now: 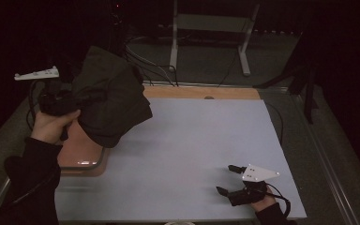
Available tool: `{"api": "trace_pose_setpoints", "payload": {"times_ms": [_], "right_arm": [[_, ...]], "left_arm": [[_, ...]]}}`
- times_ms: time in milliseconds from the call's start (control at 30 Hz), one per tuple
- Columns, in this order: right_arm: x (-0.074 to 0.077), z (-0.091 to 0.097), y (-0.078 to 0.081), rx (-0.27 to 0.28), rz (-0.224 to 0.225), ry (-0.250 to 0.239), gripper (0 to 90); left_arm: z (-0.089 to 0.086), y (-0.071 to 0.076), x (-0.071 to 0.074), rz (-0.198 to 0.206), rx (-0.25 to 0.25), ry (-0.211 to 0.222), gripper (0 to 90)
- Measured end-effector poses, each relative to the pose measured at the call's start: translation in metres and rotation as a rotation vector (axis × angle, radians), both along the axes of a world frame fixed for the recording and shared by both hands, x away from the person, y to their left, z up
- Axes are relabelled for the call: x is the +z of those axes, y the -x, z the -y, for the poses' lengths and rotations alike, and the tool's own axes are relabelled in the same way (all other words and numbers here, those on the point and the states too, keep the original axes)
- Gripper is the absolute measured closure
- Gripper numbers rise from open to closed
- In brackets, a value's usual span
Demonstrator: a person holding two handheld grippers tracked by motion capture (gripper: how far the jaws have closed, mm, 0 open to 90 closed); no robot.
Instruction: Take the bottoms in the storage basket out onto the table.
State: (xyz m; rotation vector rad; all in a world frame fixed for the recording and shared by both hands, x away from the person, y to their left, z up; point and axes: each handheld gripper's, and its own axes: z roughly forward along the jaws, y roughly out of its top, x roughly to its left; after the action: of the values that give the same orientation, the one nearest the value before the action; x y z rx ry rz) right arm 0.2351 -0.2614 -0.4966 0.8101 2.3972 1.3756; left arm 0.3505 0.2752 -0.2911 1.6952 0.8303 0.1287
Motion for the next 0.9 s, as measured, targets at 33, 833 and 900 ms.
{"api": "trace_pose_setpoints", "payload": {"times_ms": [33,833,900], "right_arm": [[0.000,0.000,0.000,0.000,0.001,0.001,10.5],[0.001,0.002,0.000,-0.005,0.003,-0.012,10.5],[0.001,0.002,0.000,-0.004,0.002,-0.013,10.5]], "left_arm": [[0.003,-0.001,0.000,-0.002,-0.010,-0.004,72.1],[0.073,-0.023,0.003,-0.005,-0.129,-0.002,72.1],[0.077,-0.024,0.003,-0.003,-0.140,0.006,72.1]]}}
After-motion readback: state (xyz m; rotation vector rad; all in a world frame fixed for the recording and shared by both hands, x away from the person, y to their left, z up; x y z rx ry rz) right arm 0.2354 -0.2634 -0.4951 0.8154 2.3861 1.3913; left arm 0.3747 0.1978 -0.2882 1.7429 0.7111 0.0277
